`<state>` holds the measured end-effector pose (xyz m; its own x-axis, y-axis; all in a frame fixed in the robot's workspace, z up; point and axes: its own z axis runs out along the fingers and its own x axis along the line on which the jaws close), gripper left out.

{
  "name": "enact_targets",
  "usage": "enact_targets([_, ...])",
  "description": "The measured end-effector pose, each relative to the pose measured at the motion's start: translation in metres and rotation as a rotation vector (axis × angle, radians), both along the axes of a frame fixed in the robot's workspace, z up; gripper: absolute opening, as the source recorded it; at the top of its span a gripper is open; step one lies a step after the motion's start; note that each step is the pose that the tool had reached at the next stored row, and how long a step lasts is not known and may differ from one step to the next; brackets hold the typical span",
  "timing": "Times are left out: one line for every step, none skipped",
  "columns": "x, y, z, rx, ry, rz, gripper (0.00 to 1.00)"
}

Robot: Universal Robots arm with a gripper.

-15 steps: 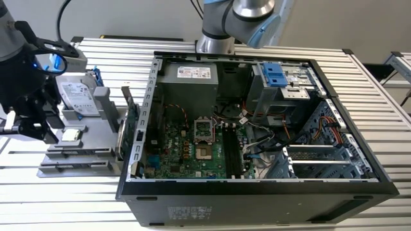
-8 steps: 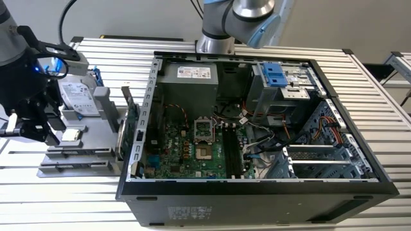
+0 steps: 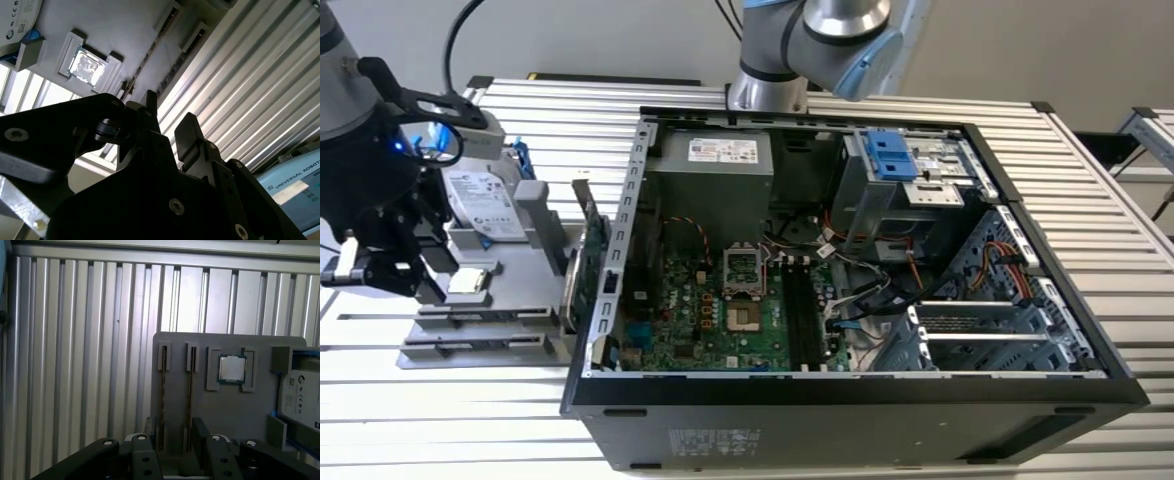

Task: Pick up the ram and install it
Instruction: 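Pick up the ram and move it above insertion slot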

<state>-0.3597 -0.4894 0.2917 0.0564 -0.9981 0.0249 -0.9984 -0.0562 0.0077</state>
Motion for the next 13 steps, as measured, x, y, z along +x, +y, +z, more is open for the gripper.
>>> enact_targets([0.0000, 0.0000, -0.0003, 0.0001, -0.0001, 0.000, 0.00])
enact_targets([0.0000, 0.0000, -0.0011, 0.0004, -0.0005, 0.000, 0.00])
enact_targets([0.0000, 0.0000, -0.0024, 0.0002, -0.0007, 0.000, 0.00])
enact_targets([0.0000, 0.0000, -0.0032, 0.0001, -0.0007, 0.000, 0.00])
enact_targets([0.0000, 0.0000, -0.0041, 0.0001, -0.0008, 0.000, 0.00])
enact_targets([0.0000, 0.0000, -0.0049, 0.0001, -0.0008, 0.000, 0.00])
enact_targets([0.0000, 0.0000, -0.0056, 0.0001, -0.0008, 0.000, 0.00])
enact_targets([0.0000, 0.0000, -0.0064, 0.0001, -0.0008, 0.000, 0.00])
enact_targets([0.0000, 0.0000, -0.0073, 0.0000, -0.0008, 0.000, 0.00])
enact_targets([0.0000, 0.0000, -0.0084, 0.0000, -0.0007, 0.000, 0.00])
enact_targets([0.0000, 0.0000, -0.0095, 0.0000, -0.0007, 0.000, 0.00])
enact_targets([0.0000, 0.0000, -0.0106, 0.0000, -0.0007, 0.000, 0.00])
enact_targets([0.0000, 0.0000, -0.0117, 0.0000, -0.0007, 0.000, 0.00])
